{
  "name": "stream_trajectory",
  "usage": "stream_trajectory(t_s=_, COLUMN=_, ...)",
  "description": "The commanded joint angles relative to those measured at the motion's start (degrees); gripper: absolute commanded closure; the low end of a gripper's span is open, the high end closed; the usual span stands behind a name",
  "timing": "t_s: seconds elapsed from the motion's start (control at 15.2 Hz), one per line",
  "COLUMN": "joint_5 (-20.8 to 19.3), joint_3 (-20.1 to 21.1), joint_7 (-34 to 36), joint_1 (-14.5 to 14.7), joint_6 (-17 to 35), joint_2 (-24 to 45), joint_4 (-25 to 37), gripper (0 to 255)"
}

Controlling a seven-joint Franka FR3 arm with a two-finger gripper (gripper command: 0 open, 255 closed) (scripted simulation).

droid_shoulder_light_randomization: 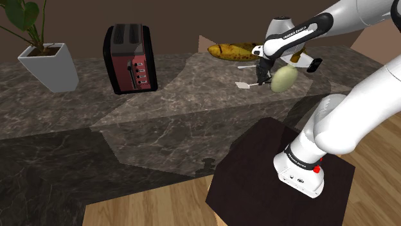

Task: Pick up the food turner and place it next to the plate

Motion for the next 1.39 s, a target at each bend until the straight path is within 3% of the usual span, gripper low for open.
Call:
stream_trajectory(t_s=0.0, joint_5=0.0, joint_3=0.0, joint_7=0.0, joint_1=0.0, joint_6=0.0, joint_2=0.0, joint_4=0.0, gripper=255)
stream_trajectory(t_s=0.26, joint_5=0.0, joint_3=0.0, joint_7=0.0, joint_1=0.0, joint_6=0.0, joint_2=0.0, joint_4=0.0, gripper=255)
stream_trajectory(t_s=1.32, joint_5=-2.2, joint_3=4.4, joint_7=1.9, joint_1=-1.5, joint_6=-14.7, joint_2=-8.7, joint_4=6.6, gripper=255)
